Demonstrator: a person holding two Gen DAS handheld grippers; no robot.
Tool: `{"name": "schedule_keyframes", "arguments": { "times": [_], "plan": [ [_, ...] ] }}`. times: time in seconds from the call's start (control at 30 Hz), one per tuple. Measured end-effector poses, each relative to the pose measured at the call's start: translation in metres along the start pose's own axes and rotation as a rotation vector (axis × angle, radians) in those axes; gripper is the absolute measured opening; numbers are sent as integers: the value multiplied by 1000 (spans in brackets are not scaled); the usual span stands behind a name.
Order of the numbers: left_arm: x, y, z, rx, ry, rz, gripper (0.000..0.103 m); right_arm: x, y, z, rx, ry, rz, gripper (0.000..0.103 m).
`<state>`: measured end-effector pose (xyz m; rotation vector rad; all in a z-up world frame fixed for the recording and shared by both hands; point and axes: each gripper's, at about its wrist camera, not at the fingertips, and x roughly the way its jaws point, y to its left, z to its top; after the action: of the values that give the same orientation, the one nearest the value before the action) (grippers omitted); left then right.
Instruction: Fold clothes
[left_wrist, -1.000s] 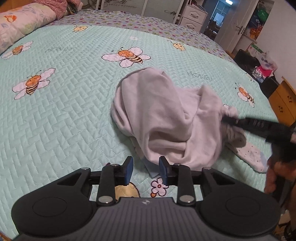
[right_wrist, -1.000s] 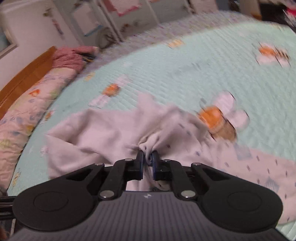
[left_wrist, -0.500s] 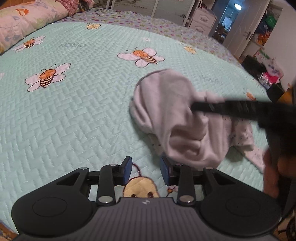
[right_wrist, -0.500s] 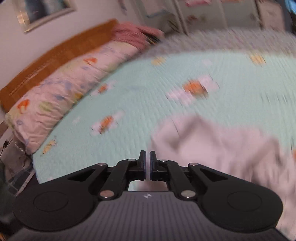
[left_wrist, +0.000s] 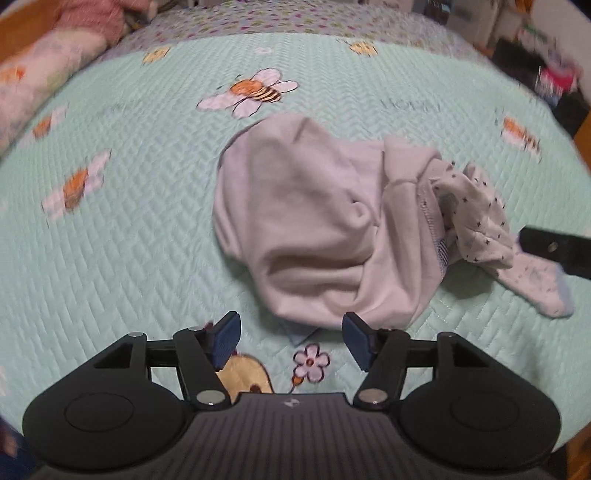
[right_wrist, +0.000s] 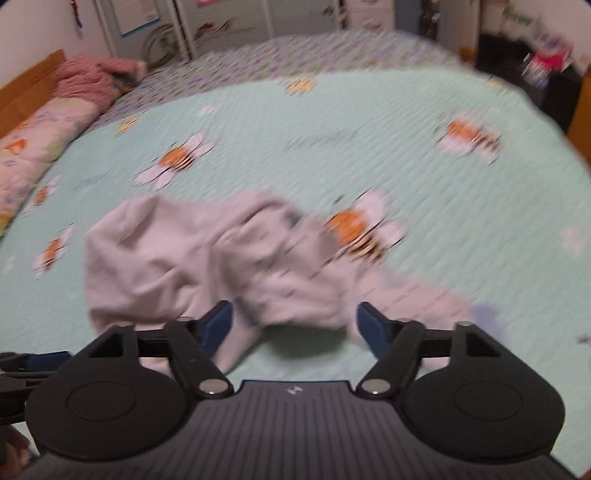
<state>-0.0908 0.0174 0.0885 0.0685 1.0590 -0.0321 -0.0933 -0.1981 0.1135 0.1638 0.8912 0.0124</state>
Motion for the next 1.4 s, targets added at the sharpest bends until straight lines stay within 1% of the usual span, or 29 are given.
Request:
{"name": "schedule_keyframes", "arguments": {
  "times": [0.03,0.1,0.17,0.27,0.43,0.53,0.73,0.97,1.2,1.4],
  "plan": [
    [0,-8,4,25,5,32,66,-2,-2,2,-4,-7,-18,90],
    [2,-21,9,72,26,95,72,-5,-5,4,-9,-15,-41,89],
    [5,-29,10,107,53,146,72,-4,-7,3,-6,-4,-30,90],
    [6,-30,11,114,64,172,72,-4,-9,0,-6,9,-19,89],
    [1,-24,15,48,79,123,72,-7,-3,0,-32,15,-22,89],
    [1,-25,17,35,88,114,72,-9,1,1,-47,19,-23,89],
    [1,-21,11,-1,135,62,72,-12,9,0,-80,27,-25,89],
    [-4,-16,8,-10,131,66,72,-14,17,-2,-115,35,-32,89],
    [-2,-13,4,-7,138,65,72,-15,19,-4,-119,44,-33,90],
    [-3,-12,1,-5,139,63,72,-12,25,-5,-144,73,-75,90]
  ]
}}
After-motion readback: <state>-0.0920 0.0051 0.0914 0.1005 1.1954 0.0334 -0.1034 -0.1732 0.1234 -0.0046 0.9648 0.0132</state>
